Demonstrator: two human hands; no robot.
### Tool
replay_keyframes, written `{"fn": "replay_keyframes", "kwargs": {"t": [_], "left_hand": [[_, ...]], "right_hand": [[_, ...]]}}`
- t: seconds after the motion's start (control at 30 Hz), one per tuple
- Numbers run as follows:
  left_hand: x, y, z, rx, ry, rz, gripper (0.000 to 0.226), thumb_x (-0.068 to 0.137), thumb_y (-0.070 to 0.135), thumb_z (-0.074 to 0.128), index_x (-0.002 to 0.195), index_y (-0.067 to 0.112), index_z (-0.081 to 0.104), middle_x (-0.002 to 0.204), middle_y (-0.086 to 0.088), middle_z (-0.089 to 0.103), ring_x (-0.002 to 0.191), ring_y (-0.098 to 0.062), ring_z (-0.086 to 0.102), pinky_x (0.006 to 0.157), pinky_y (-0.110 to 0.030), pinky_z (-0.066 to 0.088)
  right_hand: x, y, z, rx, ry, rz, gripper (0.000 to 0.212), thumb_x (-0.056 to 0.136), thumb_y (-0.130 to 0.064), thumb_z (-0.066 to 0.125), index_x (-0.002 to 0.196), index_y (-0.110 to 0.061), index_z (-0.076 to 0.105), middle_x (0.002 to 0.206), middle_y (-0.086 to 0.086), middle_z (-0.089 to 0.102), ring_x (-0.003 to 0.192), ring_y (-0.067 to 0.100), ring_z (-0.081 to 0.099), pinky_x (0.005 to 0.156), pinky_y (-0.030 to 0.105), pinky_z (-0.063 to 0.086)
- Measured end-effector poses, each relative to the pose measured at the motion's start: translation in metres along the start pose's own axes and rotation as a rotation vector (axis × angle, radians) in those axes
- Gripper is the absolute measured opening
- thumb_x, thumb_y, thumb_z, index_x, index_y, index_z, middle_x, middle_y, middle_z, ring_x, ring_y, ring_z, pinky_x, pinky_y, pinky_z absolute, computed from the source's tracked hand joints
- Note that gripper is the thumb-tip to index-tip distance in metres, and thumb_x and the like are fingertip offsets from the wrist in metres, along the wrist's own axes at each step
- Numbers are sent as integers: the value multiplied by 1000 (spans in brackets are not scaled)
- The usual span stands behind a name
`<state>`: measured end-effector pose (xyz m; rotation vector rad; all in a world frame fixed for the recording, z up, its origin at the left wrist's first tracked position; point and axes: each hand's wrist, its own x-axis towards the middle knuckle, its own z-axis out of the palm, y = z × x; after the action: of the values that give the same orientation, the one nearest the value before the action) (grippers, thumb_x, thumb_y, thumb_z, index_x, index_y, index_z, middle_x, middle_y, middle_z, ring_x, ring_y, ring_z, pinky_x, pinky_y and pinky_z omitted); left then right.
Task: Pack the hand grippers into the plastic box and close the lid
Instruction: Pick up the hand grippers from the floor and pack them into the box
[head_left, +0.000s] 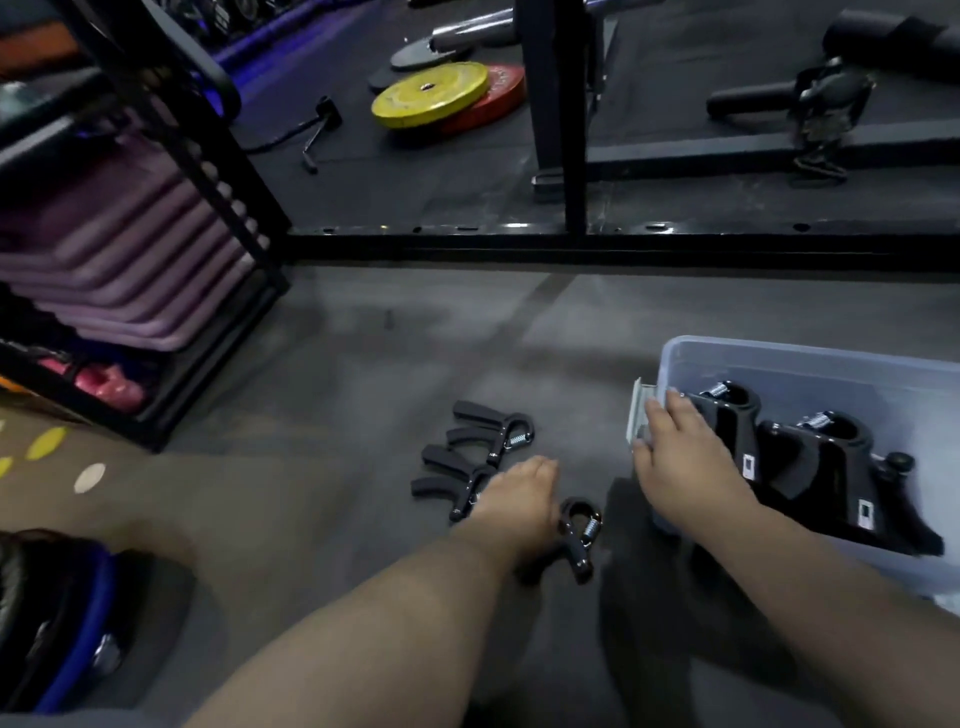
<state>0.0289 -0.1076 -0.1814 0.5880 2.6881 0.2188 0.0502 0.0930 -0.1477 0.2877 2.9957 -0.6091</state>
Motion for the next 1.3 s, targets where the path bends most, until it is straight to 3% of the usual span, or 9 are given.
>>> {"fn": "replay_keyframes", "kwargs": {"t": [0.13, 0.27, 0.43, 0.67, 0.8, 0.93, 1.03, 1.17, 1.3], "left_hand": [[24, -44, -14, 124, -120, -175, 33, 89, 25, 46, 119, 13, 53, 130, -10, 48, 124, -31, 47, 101, -44, 39], [52, -77, -25, 120, -121, -273, 32, 89, 24, 47, 118, 13, 54, 131, -9, 49, 122, -32, 49, 99, -43, 39], [88, -103, -20, 24, -97, -342, 30, 90, 22, 48, 119, 16, 54, 133, -6, 50, 121, -30, 49, 100, -41, 39], [111, -114, 4, 39, -85, -351, 36, 90, 18, 52, 126, 18, 51, 133, -5, 47, 125, -29, 42, 102, -40, 39], [113, -115, 7, 178, -65, -293, 36, 88, 29, 60, 122, 21, 53, 126, -5, 52, 120, -28, 46, 99, -38, 38], [105, -107, 13, 358, 99, -155, 25, 94, 36, 47, 116, 26, 52, 125, -2, 46, 119, -27, 40, 100, -37, 30], [104, -94, 11, 228, 149, -243, 28, 97, 41, 42, 116, 25, 53, 137, -6, 31, 129, -30, 28, 105, -44, 22], [103, -64, -23, -230, 76, -381, 29, 101, 37, 34, 104, 13, 49, 116, -14, 56, 111, -39, 54, 91, -41, 38], [96, -38, -53, -586, 147, -460, 37, 104, 30, 33, 103, 1, 55, 104, -23, 63, 98, -39, 61, 83, -37, 49]], "right_hand": [[7, 1, 7, -44, 29, 42, 66, 90, -35, 35, 152, -12, 26, 158, 20, 20, 146, 34, 19, 120, 43, 17], [4, -2, 12, -21, 18, 39, 66, 95, -30, 34, 156, -18, 11, 163, 11, 7, 150, 22, 4, 122, 36, 4], [5, 3, 13, -33, 4, 31, 67, 97, -35, 36, 156, -21, 8, 163, 5, 5, 150, 17, 1, 122, 36, 4], [6, 4, 19, -66, 33, 28, 72, 88, -40, 28, 156, -19, 15, 162, 8, 13, 149, 21, 11, 121, 38, 9], [6, 5, 20, -68, 40, 26, 72, 88, -39, 29, 156, -18, 15, 162, 8, 13, 149, 20, 10, 121, 38, 9], [6, 2, 18, -51, 49, 29, 70, 90, -36, 31, 156, -18, 15, 162, 8, 12, 149, 20, 10, 122, 38, 7], [5, 1, 15, -16, 23, 39, 68, 97, -31, 39, 157, -20, 9, 163, 5, 5, 150, 17, 3, 122, 35, 1], [4, -1, 12, 1, 12, 33, 68, 98, -32, 37, 157, -22, 4, 164, 4, -1, 150, 15, -4, 122, 34, -2], [2, -4, 8, 45, 5, 33, 66, 99, -32, 32, 156, -23, 0, 163, 5, -4, 150, 15, -7, 122, 35, -4]]}}
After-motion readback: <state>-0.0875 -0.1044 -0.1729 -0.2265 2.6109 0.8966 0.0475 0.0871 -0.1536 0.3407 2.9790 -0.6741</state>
